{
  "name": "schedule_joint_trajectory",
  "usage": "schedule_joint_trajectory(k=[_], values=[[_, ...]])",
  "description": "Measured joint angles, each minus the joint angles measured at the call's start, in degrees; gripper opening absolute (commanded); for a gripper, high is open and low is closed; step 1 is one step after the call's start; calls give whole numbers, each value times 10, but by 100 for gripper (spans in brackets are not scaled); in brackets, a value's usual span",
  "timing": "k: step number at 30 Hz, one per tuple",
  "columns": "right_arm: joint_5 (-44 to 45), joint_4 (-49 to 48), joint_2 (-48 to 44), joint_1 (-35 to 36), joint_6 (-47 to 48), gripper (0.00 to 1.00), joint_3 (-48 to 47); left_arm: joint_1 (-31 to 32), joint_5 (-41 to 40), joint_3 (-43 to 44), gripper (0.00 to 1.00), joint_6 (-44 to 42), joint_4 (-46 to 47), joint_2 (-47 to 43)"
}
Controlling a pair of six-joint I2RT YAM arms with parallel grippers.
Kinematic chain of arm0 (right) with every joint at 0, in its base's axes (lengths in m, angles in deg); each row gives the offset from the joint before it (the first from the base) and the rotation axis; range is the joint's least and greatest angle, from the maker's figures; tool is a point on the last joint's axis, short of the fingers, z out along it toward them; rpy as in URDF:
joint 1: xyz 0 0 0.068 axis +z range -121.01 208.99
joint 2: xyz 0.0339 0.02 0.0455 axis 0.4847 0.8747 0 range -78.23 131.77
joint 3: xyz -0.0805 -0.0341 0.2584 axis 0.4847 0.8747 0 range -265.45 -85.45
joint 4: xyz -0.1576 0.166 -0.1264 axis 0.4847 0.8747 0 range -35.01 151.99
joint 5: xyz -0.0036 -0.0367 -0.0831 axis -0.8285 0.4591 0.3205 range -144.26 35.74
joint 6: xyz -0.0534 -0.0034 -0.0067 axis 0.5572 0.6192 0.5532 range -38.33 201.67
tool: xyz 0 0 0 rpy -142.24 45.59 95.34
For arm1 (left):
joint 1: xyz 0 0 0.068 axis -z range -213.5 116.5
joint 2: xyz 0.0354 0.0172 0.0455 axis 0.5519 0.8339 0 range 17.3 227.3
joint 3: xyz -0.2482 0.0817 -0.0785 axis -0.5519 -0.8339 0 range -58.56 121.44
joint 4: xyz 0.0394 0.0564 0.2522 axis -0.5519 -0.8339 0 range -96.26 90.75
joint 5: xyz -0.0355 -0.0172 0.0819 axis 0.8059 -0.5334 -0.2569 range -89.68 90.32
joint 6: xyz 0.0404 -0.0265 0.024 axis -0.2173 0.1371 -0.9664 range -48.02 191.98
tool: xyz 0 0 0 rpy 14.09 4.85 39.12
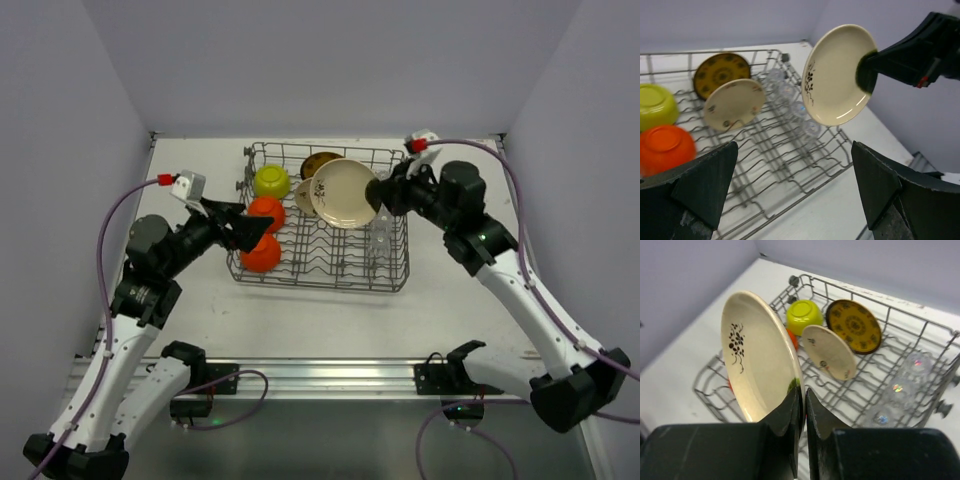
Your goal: Unload the mixed dishes from the dish rack
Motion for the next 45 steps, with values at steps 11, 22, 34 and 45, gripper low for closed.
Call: schedule_joint_trajectory(k=[11, 22, 34, 45], values=[[-120, -58, -102, -18, -242, 0, 94, 46, 173, 0, 91, 103, 219, 134], [-151, -78, -125, -19, -276, 0, 109, 116, 101, 46, 0, 64, 181, 173], [-102, -77, -166, -17, -281, 99, 137, 127, -110, 99, 0, 64, 43, 185], [47, -5, -269, -17, -277, 99, 170, -342, -189, 187, 0, 230, -54, 339]])
